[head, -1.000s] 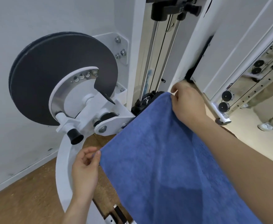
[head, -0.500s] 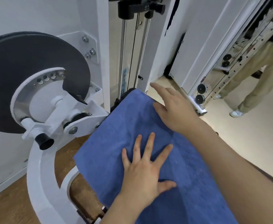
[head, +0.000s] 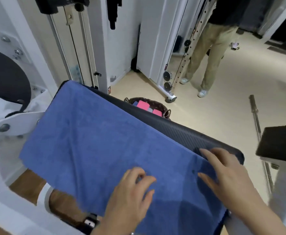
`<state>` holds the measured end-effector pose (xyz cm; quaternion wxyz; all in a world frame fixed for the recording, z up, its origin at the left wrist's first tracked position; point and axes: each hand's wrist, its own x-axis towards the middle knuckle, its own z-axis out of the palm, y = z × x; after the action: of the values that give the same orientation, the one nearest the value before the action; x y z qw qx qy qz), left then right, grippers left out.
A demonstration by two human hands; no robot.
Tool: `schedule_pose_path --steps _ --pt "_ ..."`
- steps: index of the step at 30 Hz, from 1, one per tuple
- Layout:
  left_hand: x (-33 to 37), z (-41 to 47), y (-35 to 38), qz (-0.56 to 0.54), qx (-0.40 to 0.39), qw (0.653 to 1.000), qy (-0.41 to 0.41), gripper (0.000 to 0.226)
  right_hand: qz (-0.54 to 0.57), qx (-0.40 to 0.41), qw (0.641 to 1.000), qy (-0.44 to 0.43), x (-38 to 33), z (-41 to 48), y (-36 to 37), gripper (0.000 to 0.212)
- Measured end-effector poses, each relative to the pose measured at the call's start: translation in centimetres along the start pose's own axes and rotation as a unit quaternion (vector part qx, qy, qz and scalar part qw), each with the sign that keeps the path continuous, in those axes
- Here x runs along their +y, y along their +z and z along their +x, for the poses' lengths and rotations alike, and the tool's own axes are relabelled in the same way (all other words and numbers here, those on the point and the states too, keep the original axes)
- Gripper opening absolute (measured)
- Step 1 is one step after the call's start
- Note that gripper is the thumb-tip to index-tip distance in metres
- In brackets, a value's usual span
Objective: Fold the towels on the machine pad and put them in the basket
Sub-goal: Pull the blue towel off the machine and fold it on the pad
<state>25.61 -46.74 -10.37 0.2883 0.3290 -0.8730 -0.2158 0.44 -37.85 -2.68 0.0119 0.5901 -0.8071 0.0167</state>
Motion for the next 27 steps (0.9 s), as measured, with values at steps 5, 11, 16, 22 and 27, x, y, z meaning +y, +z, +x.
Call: schedule_pose_path --steps 5,11,16,22,27 --pt "6.3 -3.9 6.5 0.036 -0.139 0.989 0.025 0.037 0.001 0.033 0.999 0.012 2.7 -1.2 1.0 0.048" --pt "11.6 -5.4 11.1 0.123 -0.186 0.975 0.003 0.043 0.0 0.033 0.999 -0.002 4.6 -0.7 0.8 0.028" --pt "13.5 -6.1 12.9 0.101 -0.129 0.982 -0.092 0.04 0.068 -0.04 0.996 -0.042 5.7 1.1 -0.7 0.023" --pt "15.2 -5.8 12.9 0.082 -0.061 0.978 -0.183 0.025 0.158 -0.061 0.983 -0.066 6.9 4.0 -1.8 0.02" --pt "17.3 -3.4 11.8 -0.016 -0.02 0.968 -0.249 0.033 0.139 -0.01 0.989 -0.057 8.8 5.9 -2.7 0.015"
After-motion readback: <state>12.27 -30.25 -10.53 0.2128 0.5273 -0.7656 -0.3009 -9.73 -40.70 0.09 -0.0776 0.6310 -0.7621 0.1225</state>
